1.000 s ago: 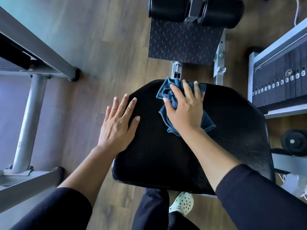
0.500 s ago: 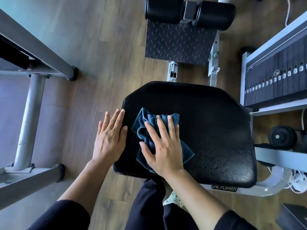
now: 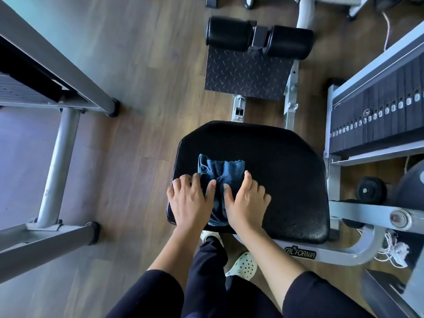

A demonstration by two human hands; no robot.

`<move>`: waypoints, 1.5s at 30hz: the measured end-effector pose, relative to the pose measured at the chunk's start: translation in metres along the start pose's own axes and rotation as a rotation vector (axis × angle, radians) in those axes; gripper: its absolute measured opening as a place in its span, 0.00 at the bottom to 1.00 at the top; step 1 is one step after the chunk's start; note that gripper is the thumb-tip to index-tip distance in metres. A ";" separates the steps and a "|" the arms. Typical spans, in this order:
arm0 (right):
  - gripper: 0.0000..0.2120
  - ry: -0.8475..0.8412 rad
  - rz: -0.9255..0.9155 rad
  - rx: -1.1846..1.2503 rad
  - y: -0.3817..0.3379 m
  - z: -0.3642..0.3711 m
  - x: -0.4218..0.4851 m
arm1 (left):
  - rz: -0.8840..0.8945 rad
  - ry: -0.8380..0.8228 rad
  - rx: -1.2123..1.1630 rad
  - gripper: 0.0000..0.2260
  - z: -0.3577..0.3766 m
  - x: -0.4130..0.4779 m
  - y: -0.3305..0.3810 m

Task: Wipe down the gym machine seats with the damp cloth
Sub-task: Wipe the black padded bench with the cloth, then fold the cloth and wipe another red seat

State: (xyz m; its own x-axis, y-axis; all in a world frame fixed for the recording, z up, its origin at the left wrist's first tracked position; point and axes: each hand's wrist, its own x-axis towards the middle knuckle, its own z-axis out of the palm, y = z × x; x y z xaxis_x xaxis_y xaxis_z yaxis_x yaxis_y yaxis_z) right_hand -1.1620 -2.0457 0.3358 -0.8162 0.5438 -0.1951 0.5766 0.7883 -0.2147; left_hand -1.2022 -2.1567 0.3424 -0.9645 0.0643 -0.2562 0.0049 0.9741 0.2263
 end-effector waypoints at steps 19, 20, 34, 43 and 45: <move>0.17 -0.186 0.044 0.363 -0.012 -0.032 0.008 | 0.068 -0.098 -0.310 0.05 -0.020 -0.004 0.013; 0.17 -0.176 0.024 0.364 -0.014 -0.037 0.008 | 0.063 -0.080 -0.338 0.05 -0.024 -0.004 0.012; 0.16 -0.043 -0.284 0.434 -0.060 -0.118 -0.043 | -0.048 0.104 -0.483 0.07 -0.117 -0.064 -0.009; 0.15 -0.167 -0.588 0.356 -0.050 -0.147 -0.138 | -0.333 0.291 -0.451 0.11 -0.137 -0.189 -0.030; 0.16 -0.198 -0.670 0.320 -0.042 -0.150 -0.166 | -0.424 0.334 -0.459 0.11 -0.134 -0.227 -0.031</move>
State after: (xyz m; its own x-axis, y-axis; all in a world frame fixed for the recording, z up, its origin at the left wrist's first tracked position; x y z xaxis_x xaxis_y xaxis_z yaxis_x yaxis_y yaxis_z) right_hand -1.0558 -2.1261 0.5204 -0.9905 -0.1065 -0.0871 -0.0318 0.7933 -0.6079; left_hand -1.0189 -2.2309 0.5192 -0.8882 -0.4421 -0.1249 -0.4305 0.7060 0.5624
